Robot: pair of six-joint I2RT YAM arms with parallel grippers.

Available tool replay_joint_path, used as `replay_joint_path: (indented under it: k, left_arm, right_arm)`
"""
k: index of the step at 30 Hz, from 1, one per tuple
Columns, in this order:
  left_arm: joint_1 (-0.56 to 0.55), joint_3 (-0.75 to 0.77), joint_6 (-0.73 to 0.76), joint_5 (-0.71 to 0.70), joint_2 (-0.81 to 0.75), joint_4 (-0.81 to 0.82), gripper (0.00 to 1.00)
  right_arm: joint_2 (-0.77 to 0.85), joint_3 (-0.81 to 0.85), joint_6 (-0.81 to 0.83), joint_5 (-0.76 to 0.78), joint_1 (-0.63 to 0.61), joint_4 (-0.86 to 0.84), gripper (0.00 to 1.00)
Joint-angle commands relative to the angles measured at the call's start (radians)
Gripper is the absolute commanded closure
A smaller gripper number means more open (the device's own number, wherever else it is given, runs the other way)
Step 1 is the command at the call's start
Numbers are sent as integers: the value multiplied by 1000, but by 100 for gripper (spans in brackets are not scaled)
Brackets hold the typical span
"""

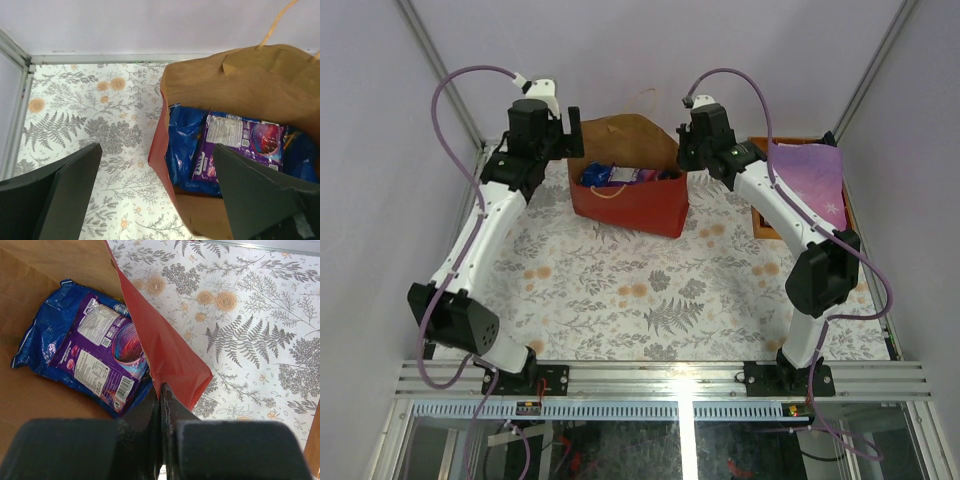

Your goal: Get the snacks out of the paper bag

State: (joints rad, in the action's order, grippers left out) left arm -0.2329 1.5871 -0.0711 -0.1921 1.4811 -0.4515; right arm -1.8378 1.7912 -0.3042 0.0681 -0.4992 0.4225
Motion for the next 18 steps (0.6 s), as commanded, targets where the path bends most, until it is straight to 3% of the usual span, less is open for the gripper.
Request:
replay_joint_path:
  k: [1,6,8,12,18]
  left_arm:
    - [4,104,27,-37,172,-111,5]
    - [8,268,66,-29,356,-144,6]
    - [14,337,69,-16,422,-159,11]
    - [14,436,70,-47,507,-214,34]
    - [17,374,70,-85,455,-182,76]
  right_arm:
    - [69,54,13,4,-7,-144,100]
    - [53,51,28,11,-7,-149,100]
    - [47,51,34,13,-7,-150,100]
    - [40,52,45,24,-6,-145,100]
    - [37,45,47,22,-6,-152,100]
